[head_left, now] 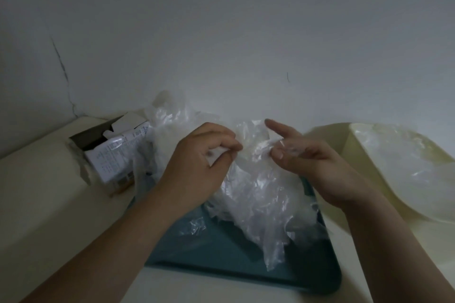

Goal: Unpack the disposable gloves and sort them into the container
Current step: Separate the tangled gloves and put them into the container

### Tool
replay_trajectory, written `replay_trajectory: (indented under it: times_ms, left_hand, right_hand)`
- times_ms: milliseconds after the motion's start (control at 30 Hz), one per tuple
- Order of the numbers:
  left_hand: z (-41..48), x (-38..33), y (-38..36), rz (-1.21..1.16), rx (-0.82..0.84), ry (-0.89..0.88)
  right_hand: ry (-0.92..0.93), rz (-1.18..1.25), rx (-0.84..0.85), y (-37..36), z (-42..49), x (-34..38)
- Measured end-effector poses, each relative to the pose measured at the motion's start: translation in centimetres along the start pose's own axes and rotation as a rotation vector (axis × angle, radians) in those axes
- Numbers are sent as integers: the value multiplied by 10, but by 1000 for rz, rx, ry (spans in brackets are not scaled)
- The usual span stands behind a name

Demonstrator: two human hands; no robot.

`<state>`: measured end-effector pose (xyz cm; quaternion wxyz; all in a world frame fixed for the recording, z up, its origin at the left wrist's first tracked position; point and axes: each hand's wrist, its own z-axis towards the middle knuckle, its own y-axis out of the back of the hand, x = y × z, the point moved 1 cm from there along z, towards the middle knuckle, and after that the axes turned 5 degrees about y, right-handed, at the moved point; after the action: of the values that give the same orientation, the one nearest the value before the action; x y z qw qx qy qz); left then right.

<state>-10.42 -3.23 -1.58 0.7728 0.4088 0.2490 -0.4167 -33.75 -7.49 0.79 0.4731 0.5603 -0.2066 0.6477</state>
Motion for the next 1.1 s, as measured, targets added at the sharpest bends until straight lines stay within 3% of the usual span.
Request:
replay_trajectory:
  times_ms: [100,333,467,567,633,700,867,967,1100]
  left_hand:
    - [-1,0,0,-19,-4,12]
    - [-2,-2,-1,-209,13,74]
    - [1,7,-3,-547,51,541]
    - [0,5,-9,-1015,295,829]
    - [-4,9,-13,-1021,423,827]
    - [-7,10,-16,-1023,432,762]
    - [-6,6,-9,-870,238,754]
    - [-6,-6,-1,-914,177,729]
    - [-8,-17,-1,-786,35,725]
  right_hand:
    - [52,44,80,-7,-3,4]
    - [34,177,-33,-9,-1,-9]
    - [76,224,-93,-13,1,-13]
    - [74,204,-89,-13,1,-14]
    - [45,165,-59,-14,0,-12]
    - [10,100,-47,-15,-1,-10]
    - [-25,-260,-232,-9,5,-15]
    - [-24,-255,-338,-2,3,-8]
    - [58,-102,-288,-5,-7,23]
